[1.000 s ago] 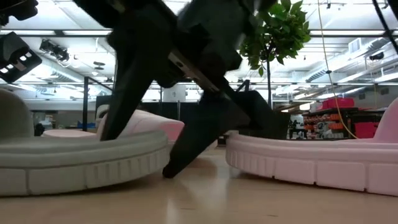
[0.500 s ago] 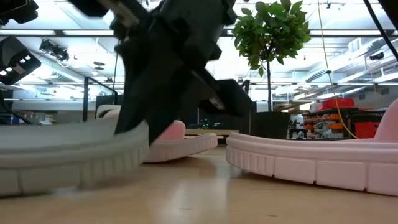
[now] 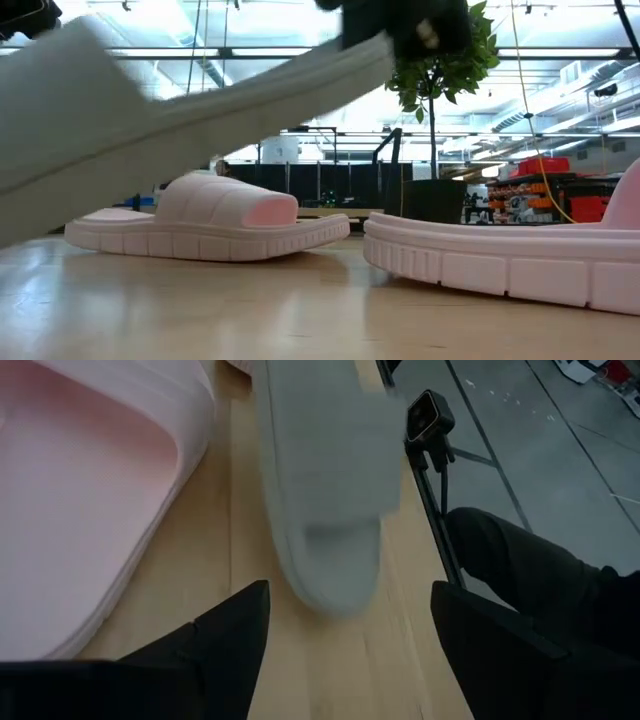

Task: Pick and place slides into the shelf
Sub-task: Put the gray slide on the shelf

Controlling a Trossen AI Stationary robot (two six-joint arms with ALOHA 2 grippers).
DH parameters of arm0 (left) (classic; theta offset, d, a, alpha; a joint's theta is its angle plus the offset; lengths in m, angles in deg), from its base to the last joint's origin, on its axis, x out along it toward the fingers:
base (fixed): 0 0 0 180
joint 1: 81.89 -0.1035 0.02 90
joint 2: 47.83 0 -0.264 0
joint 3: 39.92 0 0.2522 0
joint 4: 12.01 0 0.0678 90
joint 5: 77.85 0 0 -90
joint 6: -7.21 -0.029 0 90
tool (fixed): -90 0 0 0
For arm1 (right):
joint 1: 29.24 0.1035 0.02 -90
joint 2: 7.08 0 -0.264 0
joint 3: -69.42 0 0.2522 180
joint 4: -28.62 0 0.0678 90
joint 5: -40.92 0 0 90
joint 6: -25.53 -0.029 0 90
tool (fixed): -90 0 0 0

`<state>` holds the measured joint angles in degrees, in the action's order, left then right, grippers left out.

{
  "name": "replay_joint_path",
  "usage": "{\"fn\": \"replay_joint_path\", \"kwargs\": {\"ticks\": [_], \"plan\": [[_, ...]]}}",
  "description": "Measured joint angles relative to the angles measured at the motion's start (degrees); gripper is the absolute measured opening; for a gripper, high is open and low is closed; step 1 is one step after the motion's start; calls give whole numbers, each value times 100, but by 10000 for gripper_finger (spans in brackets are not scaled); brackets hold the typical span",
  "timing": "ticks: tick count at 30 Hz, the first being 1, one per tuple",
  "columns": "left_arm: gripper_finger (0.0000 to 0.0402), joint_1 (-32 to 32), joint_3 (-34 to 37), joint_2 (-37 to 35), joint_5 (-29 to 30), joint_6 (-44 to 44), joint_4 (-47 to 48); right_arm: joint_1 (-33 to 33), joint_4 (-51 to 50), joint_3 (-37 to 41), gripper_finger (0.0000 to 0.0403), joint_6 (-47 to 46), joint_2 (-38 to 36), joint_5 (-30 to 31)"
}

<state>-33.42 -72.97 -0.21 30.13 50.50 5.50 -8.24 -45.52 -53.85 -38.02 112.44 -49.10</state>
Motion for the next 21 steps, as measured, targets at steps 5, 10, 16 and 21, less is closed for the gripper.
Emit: {"fn": "replay_joint_path", "kwargs": {"ticks": [5, 10, 16, 21], "plan": [[283, 0, 0, 0, 0, 0, 0, -20, -258, 0, 37, 420, -534, 274], [283, -2, 0, 0, 0, 0, -2, -72, -632, 0, 37, 1208, -853, 619], [283, -20, 0, 0, 15, 1, -16, -294, -1501, -2, 36, 2661, -939, 1348], [283, -143, 2, 0, 103, 3, -157, -520, -1476, -180, 36, 4129, -933, 2232]]}}
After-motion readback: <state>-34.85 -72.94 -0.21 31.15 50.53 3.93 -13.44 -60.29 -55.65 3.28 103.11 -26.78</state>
